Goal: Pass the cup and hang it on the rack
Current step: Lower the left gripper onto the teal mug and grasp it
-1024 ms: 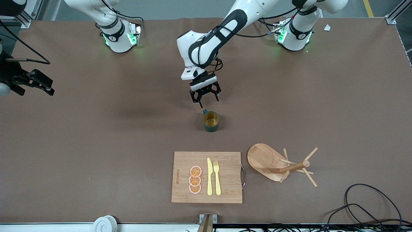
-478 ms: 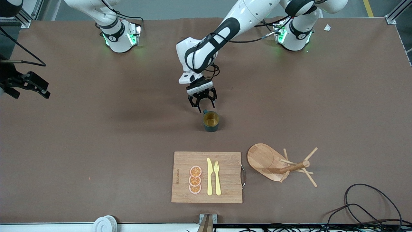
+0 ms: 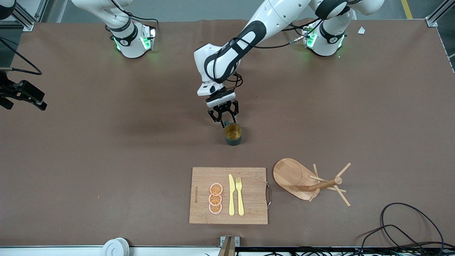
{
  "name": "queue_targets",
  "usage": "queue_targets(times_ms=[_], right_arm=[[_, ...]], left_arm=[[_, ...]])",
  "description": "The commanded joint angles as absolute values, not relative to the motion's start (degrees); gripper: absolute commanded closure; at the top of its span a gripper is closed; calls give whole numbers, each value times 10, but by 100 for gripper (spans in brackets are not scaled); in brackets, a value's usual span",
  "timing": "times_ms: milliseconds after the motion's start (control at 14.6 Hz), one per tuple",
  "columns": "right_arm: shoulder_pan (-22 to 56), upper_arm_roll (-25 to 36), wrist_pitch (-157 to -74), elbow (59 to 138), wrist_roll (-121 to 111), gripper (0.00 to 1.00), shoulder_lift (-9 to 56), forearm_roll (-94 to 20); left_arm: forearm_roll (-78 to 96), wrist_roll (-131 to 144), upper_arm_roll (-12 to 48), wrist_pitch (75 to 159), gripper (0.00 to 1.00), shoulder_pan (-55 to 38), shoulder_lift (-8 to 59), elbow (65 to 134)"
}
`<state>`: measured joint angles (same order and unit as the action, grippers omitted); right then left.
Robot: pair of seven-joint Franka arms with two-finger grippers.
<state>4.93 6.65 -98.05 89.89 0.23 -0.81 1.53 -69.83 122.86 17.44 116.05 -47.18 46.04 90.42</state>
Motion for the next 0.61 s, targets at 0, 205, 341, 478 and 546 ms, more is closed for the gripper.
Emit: queue_targets(times_ms=[0, 205, 341, 478, 546], right_arm=[[45, 61, -970, 883, 1, 0, -4, 11], [41, 61, -975, 882, 0, 0, 1, 11], [45, 62, -975, 882, 1, 0, 1, 11], [41, 62, -975, 882, -2, 0, 1, 10], [38, 62, -974, 882, -3, 0, 2, 10]], left_arm=[[-708, 1233, 172, 1153, 77, -473, 468, 885], [-702, 1230, 172, 1153, 100, -473, 470, 872], [-674, 1228, 172, 1152, 100, -469, 463, 849], [-620, 1203, 173, 1150, 100, -460, 456, 804], [-587, 1181, 173, 1150, 100, -449, 449, 786]])
